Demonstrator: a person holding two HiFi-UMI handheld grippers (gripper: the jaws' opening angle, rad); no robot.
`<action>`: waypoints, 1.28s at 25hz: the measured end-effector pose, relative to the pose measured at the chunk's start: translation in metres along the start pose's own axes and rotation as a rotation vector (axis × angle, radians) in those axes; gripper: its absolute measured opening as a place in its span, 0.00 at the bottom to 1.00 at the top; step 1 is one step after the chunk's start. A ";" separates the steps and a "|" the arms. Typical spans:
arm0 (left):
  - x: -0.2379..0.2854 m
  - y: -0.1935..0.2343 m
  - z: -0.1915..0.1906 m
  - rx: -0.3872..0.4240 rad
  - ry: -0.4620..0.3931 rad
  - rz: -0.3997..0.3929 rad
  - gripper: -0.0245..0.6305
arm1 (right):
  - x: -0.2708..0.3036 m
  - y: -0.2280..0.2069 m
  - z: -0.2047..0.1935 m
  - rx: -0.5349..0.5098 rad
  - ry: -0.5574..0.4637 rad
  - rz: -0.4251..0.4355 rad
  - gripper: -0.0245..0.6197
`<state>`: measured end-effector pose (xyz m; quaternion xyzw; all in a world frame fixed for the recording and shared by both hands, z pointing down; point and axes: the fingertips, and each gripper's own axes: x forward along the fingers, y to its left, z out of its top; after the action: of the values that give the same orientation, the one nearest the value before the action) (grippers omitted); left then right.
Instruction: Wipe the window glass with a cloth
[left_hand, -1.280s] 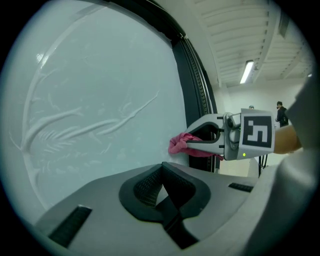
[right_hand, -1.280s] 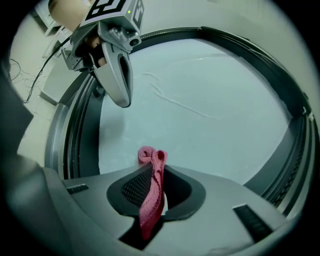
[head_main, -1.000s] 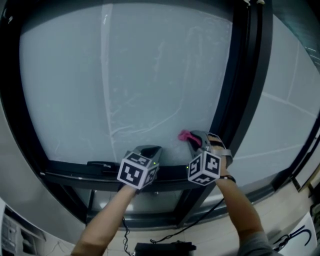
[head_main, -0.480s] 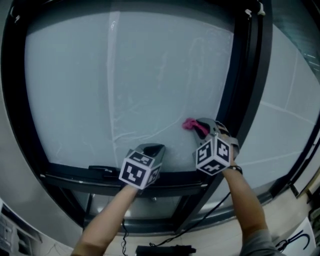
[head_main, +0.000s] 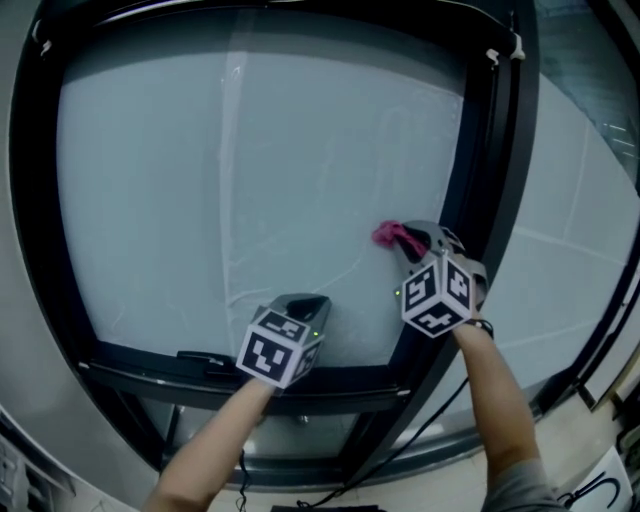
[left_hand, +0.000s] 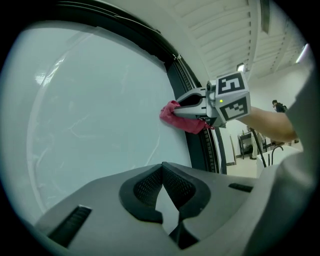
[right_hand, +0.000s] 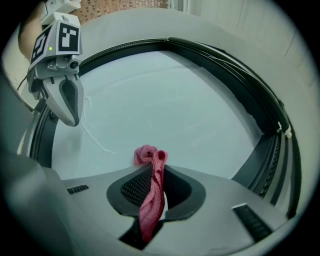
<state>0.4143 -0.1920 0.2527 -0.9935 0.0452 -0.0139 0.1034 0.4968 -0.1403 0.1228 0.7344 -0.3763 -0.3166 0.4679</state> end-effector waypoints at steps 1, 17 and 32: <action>0.000 0.001 0.003 0.003 -0.004 0.000 0.05 | 0.001 -0.006 0.001 -0.004 0.001 -0.009 0.12; -0.007 0.006 0.044 0.051 -0.069 0.009 0.05 | 0.011 -0.110 0.039 0.002 -0.040 -0.159 0.12; -0.022 0.030 0.066 0.080 -0.113 0.047 0.05 | 0.021 -0.227 0.082 0.017 -0.054 -0.333 0.12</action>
<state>0.3927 -0.2056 0.1815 -0.9865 0.0619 0.0430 0.1457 0.4992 -0.1319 -0.1192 0.7816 -0.2645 -0.4063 0.3925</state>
